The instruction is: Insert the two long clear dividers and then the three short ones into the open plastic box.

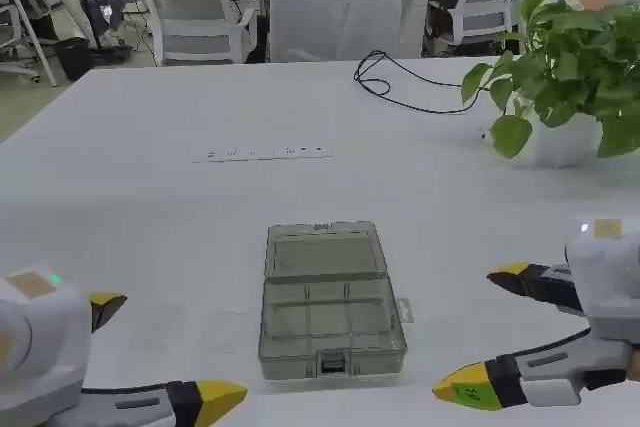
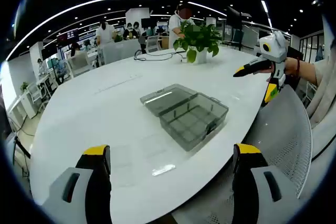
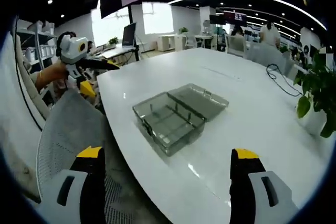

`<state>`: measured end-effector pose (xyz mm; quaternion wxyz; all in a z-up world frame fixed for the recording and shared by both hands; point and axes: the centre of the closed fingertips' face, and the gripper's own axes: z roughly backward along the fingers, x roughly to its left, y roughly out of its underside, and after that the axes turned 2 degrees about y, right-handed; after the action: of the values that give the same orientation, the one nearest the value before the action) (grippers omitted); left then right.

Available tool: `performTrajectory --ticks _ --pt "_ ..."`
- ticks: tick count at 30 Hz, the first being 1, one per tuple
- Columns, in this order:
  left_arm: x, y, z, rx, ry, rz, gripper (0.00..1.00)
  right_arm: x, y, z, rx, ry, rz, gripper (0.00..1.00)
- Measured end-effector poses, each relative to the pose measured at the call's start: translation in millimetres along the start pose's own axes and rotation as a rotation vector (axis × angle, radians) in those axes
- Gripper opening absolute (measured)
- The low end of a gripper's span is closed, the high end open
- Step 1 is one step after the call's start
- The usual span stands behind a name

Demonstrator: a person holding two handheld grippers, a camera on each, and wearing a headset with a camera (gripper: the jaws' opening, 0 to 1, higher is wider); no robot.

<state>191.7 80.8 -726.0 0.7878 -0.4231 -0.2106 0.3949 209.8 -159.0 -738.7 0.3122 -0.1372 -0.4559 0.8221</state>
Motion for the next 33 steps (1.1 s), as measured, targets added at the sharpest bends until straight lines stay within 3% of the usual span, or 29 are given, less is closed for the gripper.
performTrajectory --ticks 33 --pt "-5.0 5.2 0.8 0.013 0.004 0.001 0.97 -1.4 4.7 2.3 0.001 0.011 -0.014 1.00"
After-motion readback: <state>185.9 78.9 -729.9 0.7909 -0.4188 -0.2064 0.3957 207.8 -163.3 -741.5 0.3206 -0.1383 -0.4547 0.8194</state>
